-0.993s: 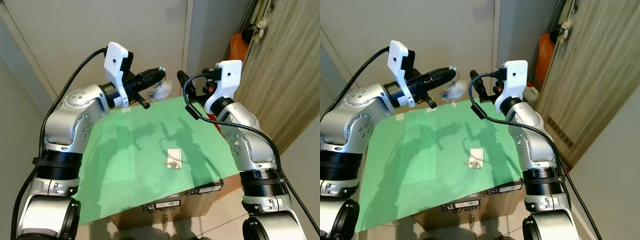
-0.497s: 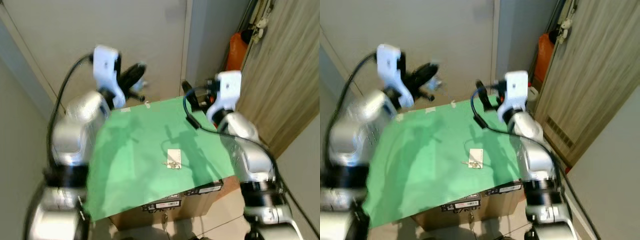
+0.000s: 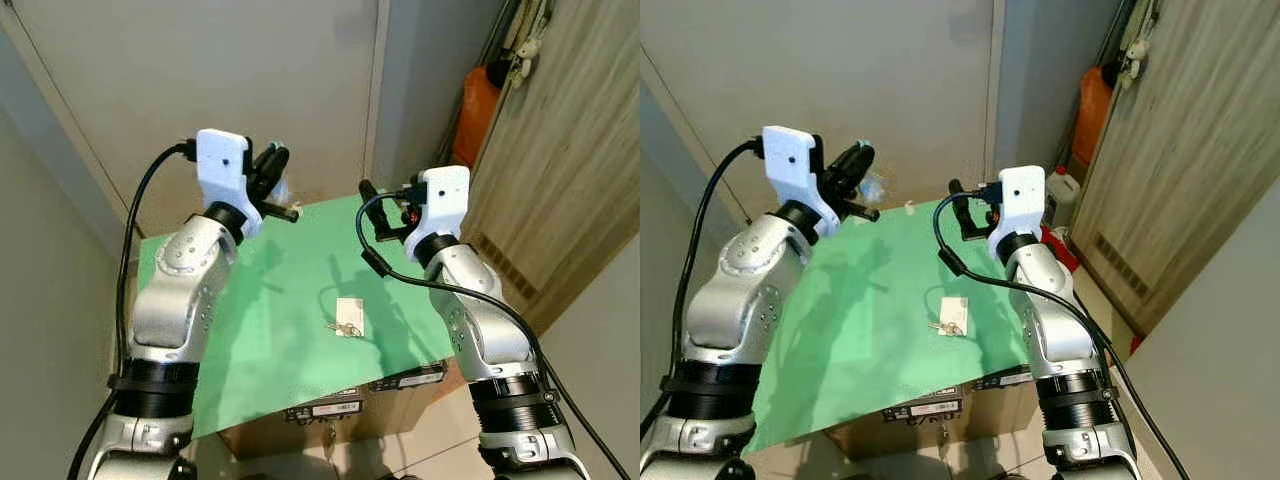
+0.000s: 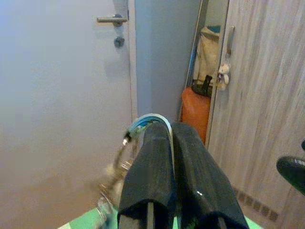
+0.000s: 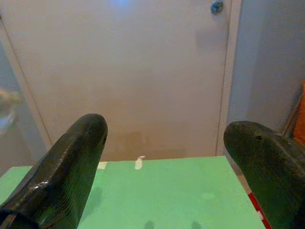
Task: Hang keys on a hook
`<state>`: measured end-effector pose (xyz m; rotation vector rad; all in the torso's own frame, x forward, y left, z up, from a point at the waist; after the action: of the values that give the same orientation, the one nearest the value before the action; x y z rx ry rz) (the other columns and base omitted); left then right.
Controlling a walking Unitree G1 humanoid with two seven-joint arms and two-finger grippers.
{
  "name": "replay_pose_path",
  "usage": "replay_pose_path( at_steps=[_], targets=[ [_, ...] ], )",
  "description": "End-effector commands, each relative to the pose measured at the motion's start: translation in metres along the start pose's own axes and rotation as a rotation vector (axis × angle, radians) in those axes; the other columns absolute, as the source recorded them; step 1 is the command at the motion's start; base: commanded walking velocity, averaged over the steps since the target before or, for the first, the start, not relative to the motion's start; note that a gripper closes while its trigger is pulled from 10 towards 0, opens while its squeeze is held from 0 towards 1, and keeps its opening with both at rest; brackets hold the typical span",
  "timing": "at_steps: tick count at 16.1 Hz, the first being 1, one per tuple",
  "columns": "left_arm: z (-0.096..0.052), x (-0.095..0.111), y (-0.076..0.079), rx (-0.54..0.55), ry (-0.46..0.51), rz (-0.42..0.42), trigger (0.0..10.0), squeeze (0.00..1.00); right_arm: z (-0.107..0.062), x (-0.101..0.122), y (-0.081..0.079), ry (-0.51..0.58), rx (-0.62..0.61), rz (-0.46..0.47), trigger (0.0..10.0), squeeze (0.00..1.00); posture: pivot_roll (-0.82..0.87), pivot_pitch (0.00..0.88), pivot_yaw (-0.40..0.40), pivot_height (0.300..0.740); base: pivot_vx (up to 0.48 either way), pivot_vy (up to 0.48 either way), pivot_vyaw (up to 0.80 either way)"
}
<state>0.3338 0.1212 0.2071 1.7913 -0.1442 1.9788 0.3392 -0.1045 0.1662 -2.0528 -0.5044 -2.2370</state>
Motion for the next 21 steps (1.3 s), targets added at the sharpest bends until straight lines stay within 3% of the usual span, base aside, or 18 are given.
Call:
replay_pose_path(
  at_steps=[1,6,11,16,21],
  targets=[
    [-0.002,0.002,0.006,-0.011,0.019,0.017,0.0,0.0,0.0,-0.002,0.001,-0.011,-0.007,-0.008,10.0,0.0,0.0,0.0,0.051,0.74,0.0,0.0,0.0],
    [-0.004,-0.003,0.014,-0.037,0.026,0.068,0.0,0.0,-0.001,-0.007,-0.004,-0.029,0.008,-0.012,10.0,0.0,0.0,0.0,0.05,0.74,0.0,0.0,-0.76],
    [-0.005,-0.008,0.025,-0.085,0.019,0.081,0.0,0.0,-0.001,-0.009,-0.005,-0.036,0.015,-0.014,10.0,0.0,0.0,0.0,0.049,0.74,0.0,-0.48,-0.75],
    [-0.006,-0.008,0.032,-0.125,0.033,0.093,0.0,0.0,0.0,-0.009,-0.006,-0.029,0.024,-0.018,10.0,0.0,0.0,0.0,0.051,0.74,0.0,-0.096,0.0],
    [-0.007,-0.011,0.038,-0.169,0.026,0.102,0.0,0.0,0.002,-0.011,-0.007,-0.048,0.038,-0.016,10.0,0.0,0.0,0.0,0.052,0.74,0.0,-0.48,-0.25]
  ],
)
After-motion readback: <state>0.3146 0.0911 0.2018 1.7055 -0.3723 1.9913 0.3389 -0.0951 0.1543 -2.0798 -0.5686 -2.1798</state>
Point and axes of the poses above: a point about 5 cm out from each wrist's last joint towards the gripper, its own z axis pointing out of the wrist towards the gripper, its own x axis along the axis of the wrist's last joint, y = z × x, the point moved 1 cm from there along z, pointing out of the wrist towards the gripper, and after that the axes turned 14 degrees about -z, right-handed, at the moved point
